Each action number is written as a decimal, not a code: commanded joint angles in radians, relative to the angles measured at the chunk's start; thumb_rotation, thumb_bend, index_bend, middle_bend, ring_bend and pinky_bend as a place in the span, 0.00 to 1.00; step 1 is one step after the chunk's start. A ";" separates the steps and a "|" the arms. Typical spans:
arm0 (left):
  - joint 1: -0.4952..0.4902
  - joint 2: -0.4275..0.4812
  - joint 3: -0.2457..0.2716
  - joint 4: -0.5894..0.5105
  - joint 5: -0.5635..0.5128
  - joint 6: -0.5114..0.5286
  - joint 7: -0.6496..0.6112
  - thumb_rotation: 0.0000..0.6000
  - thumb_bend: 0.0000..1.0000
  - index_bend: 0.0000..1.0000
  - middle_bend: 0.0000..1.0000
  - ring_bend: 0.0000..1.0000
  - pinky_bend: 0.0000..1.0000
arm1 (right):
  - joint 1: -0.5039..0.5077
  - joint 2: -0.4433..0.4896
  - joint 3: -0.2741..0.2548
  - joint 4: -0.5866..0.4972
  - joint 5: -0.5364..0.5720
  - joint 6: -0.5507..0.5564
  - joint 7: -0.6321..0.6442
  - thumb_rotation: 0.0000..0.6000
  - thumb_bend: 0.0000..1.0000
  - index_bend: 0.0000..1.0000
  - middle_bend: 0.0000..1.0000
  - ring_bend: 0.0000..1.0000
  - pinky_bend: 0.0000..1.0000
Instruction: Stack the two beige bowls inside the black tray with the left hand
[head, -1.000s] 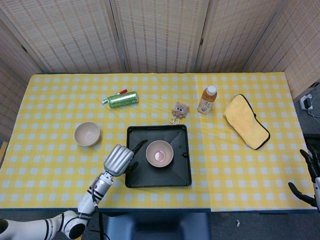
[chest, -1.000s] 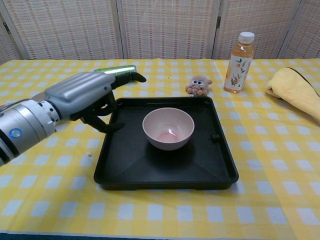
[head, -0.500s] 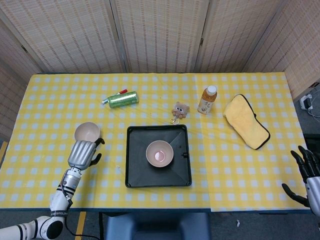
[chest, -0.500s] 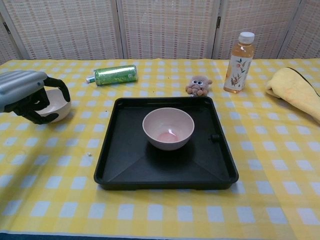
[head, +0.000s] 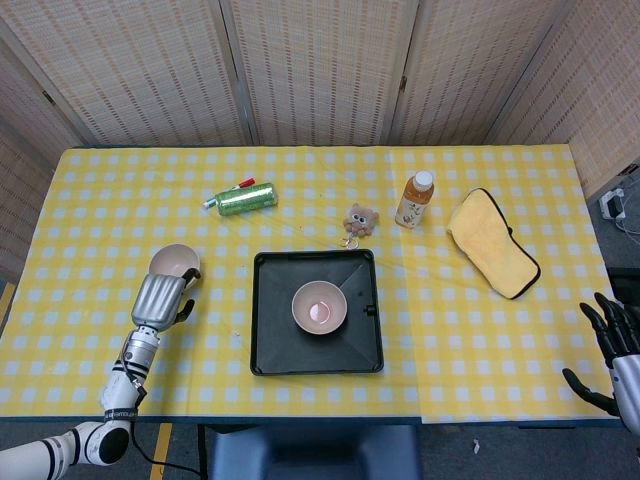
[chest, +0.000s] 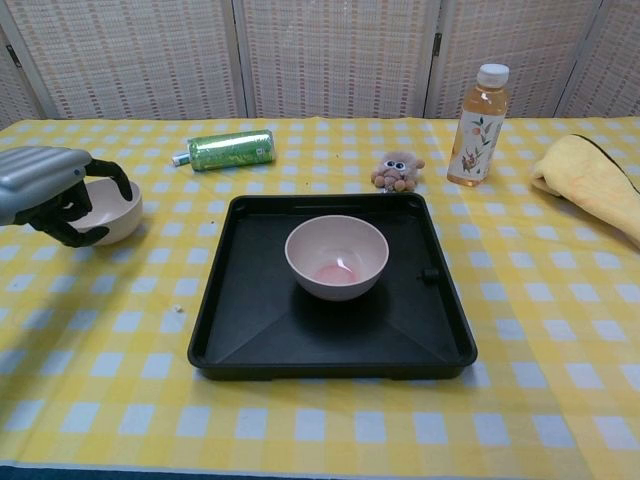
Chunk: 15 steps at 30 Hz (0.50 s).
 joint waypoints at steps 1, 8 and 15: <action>-0.006 -0.010 0.000 0.024 -0.006 -0.014 -0.014 1.00 0.43 0.37 1.00 1.00 1.00 | 0.001 -0.002 -0.002 0.001 -0.001 -0.003 -0.006 1.00 0.28 0.00 0.00 0.00 0.00; -0.022 -0.024 0.007 0.080 -0.024 -0.068 -0.040 1.00 0.43 0.37 1.00 1.00 1.00 | 0.002 0.000 -0.001 0.000 0.014 -0.013 -0.004 1.00 0.28 0.00 0.00 0.00 0.00; -0.031 -0.033 -0.004 0.123 -0.025 -0.071 -0.066 1.00 0.43 0.37 1.00 1.00 1.00 | 0.000 0.008 -0.010 0.004 0.004 -0.013 0.014 1.00 0.28 0.00 0.00 0.00 0.00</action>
